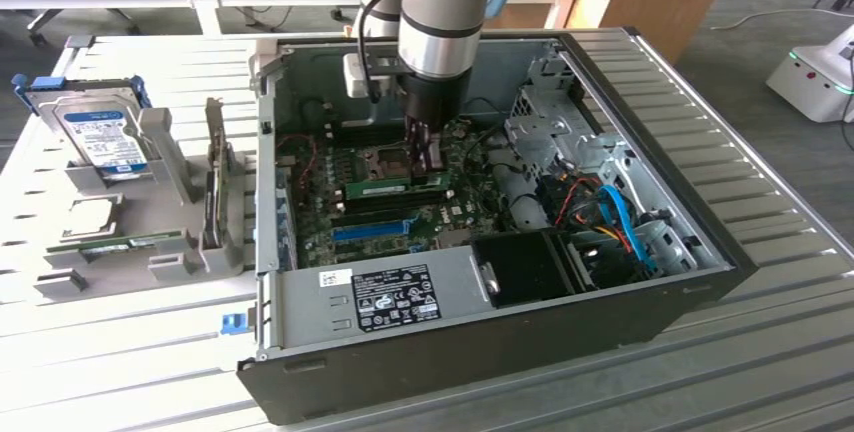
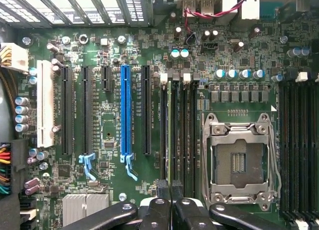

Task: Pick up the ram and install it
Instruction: 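Insert the ram into the slot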

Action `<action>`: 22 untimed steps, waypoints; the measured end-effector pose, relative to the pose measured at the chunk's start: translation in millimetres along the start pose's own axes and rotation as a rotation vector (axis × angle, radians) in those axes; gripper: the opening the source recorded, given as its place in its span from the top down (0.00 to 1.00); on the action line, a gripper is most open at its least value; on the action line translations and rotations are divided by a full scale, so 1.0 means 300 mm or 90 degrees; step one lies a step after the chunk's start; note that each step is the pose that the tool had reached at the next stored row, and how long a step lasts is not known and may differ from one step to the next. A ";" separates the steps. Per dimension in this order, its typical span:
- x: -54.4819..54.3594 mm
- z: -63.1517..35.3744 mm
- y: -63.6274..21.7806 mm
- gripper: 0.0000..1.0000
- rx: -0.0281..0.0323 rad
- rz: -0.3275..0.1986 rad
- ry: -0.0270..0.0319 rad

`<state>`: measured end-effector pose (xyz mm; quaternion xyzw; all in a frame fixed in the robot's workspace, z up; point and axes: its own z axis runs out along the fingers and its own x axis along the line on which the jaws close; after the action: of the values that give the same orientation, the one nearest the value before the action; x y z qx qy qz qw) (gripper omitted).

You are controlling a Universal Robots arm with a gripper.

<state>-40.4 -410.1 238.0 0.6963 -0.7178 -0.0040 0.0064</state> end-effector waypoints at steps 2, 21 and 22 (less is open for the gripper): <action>0.000 0.000 0.002 0.88 0.0000 0.000 0.0000; 0.004 0.000 0.002 0.88 0.0000 0.000 -0.0029; 0.004 0.000 0.002 0.88 -0.0001 0.000 -0.0029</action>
<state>-41.0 -411.4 238.0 0.6962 -0.7178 -0.0056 0.0048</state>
